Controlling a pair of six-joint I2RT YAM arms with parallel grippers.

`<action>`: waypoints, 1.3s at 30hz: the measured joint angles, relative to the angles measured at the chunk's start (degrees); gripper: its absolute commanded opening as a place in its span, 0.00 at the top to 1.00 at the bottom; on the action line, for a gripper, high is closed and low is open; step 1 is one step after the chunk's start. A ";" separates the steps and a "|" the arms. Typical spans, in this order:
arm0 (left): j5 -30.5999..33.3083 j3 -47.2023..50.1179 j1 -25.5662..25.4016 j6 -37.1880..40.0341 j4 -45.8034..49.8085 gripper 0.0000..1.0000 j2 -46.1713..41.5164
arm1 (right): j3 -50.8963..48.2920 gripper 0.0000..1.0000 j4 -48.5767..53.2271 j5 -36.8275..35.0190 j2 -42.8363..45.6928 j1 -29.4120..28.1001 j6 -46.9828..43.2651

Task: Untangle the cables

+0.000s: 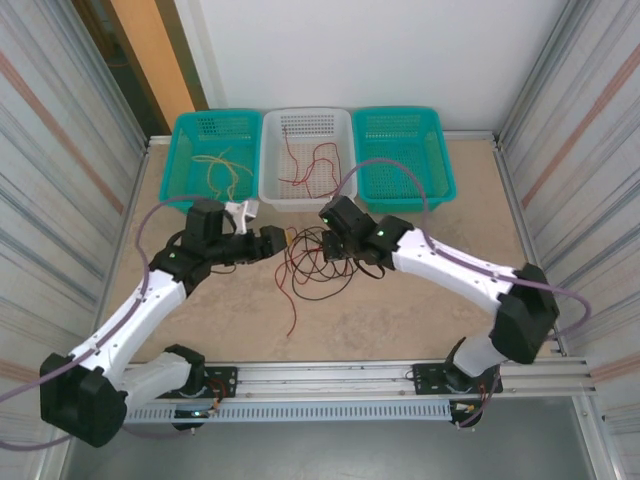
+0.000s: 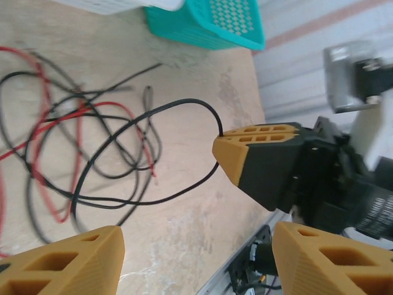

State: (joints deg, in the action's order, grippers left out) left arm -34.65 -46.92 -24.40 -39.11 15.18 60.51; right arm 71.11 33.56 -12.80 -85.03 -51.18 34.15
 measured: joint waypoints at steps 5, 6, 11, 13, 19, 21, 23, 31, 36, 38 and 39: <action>1.70 -5.51 -4.63 1.33 -1.05 0.33 3.41 | 2.03 1.00 0.79 -4.02 6.86 -3.15 -2.64; 2.08 -6.47 -4.72 1.70 -1.03 0.33 3.76 | 2.29 1.00 0.79 -4.52 8.28 -4.04 -3.32; 4.17 -10.19 -4.76 3.93 0.02 0.34 4.33 | 3.06 1.00 0.57 -5.99 14.62 -7.02 -5.97; 4.35 -10.93 -4.79 4.81 0.13 0.35 4.31 | 3.69 1.00 0.48 -6.84 16.48 -7.52 -6.78; 4.28 -11.10 -5.01 5.97 1.09 0.35 4.31 | 4.63 1.00 0.42 -8.98 19.91 -8.28 -8.31; 4.09 -11.10 -5.51 5.95 1.03 0.35 4.31 | 4.74 1.00 0.37 -9.40 20.37 -8.37 -8.48; 3.54 -11.10 -6.19 5.95 0.87 0.35 4.31 | 4.85 1.00 0.35 -9.55 20.50 -8.39 -9.03; 1.05 -12.50 -6.75 7.26 -0.46 0.88 3.13 | 5.44 1.00 0.37 -9.53 20.48 -8.44 -9.40; -0.28 -16.61 -6.75 7.89 -0.55 1.00 2.73 | 5.51 0.96 0.37 -9.77 20.48 -8.44 -9.40; -1.09 -17.46 -6.75 7.67 -1.44 1.00 2.03 | 5.51 0.85 0.33 -10.05 20.48 -8.44 -9.35; -1.68 -17.57 -6.75 7.39 -2.36 1.00 1.53 | 5.51 0.75 0.28 -10.19 20.50 -8.44 -9.35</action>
State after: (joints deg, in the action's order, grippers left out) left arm -36.34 -64.49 -31.16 -31.73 12.82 62.04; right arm 76.62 33.85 -22.98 -64.53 -59.61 24.80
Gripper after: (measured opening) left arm 0.076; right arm 0.115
